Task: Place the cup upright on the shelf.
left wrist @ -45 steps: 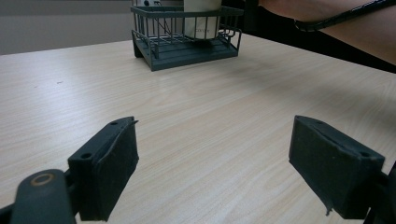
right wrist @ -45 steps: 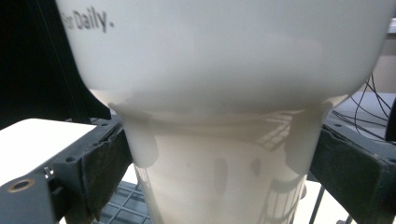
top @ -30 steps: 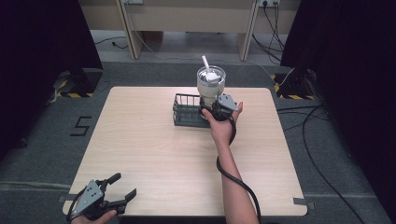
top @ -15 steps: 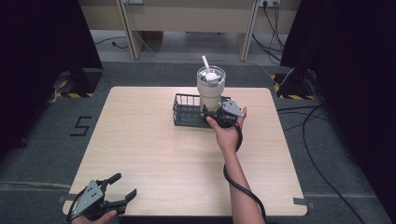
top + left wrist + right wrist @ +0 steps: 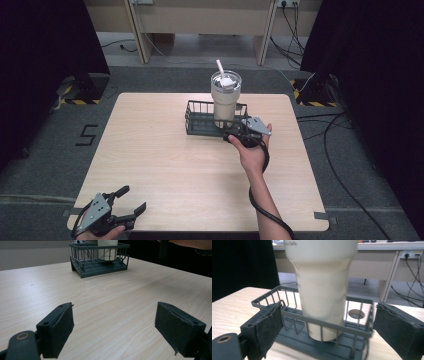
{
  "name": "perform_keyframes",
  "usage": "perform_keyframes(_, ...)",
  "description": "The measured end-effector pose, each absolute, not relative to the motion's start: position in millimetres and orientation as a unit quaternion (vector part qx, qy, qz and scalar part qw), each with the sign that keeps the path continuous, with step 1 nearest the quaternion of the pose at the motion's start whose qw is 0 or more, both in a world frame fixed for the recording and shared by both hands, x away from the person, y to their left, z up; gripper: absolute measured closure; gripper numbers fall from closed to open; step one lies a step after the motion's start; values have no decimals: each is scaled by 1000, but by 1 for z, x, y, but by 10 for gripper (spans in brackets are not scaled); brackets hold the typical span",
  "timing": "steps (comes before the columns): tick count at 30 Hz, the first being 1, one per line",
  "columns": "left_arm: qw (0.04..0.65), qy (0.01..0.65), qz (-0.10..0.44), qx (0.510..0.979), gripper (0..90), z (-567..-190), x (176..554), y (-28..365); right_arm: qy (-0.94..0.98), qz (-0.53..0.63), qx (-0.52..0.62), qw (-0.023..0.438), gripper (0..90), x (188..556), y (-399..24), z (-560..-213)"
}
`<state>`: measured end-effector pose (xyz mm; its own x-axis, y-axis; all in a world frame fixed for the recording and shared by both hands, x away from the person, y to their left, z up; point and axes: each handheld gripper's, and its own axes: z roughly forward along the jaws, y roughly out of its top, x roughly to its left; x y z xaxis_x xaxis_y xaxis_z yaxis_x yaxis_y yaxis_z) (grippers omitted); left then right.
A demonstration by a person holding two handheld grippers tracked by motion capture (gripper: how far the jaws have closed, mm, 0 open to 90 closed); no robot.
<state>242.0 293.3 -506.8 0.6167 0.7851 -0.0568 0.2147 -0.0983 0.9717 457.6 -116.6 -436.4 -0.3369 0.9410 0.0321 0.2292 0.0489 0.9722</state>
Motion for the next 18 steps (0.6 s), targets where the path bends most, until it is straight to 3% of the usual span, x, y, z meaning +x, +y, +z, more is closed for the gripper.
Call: perform_keyframes(18, 564, 359, 254, 699, 149, -507, 242, 294, 650, 498, 455, 351, 88, 418, -147, -443)
